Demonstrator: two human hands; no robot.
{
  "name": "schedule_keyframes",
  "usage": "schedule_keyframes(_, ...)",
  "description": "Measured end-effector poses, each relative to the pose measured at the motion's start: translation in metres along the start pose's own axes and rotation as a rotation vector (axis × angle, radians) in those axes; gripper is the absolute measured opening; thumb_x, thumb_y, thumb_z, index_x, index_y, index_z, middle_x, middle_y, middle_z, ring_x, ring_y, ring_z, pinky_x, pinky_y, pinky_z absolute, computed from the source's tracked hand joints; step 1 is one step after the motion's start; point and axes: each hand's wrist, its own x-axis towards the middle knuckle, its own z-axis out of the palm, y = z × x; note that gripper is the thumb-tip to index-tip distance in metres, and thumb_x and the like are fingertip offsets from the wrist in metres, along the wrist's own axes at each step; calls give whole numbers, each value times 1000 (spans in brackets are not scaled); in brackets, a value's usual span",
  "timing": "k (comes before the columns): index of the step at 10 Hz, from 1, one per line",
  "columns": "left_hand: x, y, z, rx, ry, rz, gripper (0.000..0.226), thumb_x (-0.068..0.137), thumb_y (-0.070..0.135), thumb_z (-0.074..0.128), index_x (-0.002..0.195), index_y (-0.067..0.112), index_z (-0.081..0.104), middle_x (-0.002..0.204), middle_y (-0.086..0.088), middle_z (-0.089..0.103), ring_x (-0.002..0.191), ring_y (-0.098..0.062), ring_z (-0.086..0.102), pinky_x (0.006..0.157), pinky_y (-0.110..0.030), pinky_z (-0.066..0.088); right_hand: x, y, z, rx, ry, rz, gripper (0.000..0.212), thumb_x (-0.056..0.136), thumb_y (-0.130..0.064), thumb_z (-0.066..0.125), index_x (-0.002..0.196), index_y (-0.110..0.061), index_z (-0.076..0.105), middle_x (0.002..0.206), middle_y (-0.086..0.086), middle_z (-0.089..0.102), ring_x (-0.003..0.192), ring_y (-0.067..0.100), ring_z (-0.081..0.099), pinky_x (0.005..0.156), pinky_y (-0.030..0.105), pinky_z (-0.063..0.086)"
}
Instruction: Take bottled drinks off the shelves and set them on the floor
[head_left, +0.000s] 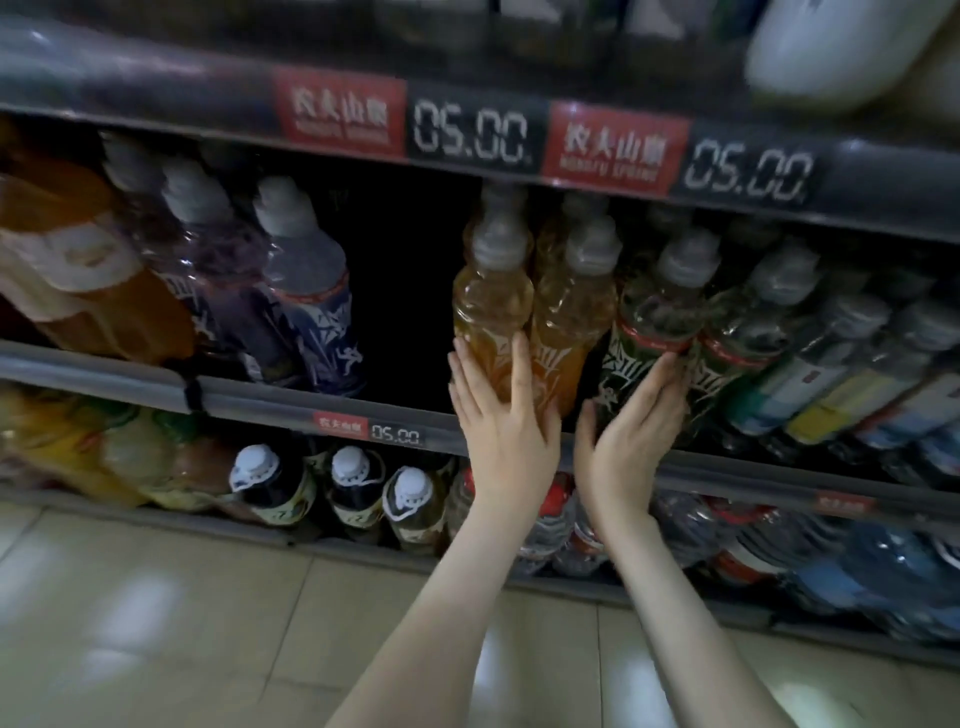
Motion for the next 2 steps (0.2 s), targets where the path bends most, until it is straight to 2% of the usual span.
schedule_keyframes(1, -6, 9, -43, 18, -307, -44, 74, 93, 34, 51, 153, 22, 9, 154, -28, 4, 139, -45, 20, 110, -54, 28, -15, -37, -28, 139, -249, 253, 80, 87, -12, 62, 150, -11, 11, 151, 24, 23, 138, 37, 22, 112, 51, 29)
schedule_keyframes(2, -1, 16, -76, -11, -600, -110, 67, 99, 35, 41, 153, 25, 3, 156, -21, 5, 141, -39, 19, 112, -48, 27, -16, -57, -50, 260, -506, 433, 67, 92, -13, 57, 148, -9, 20, 150, 20, 28, 137, 33, 26, 110, 46, 33)
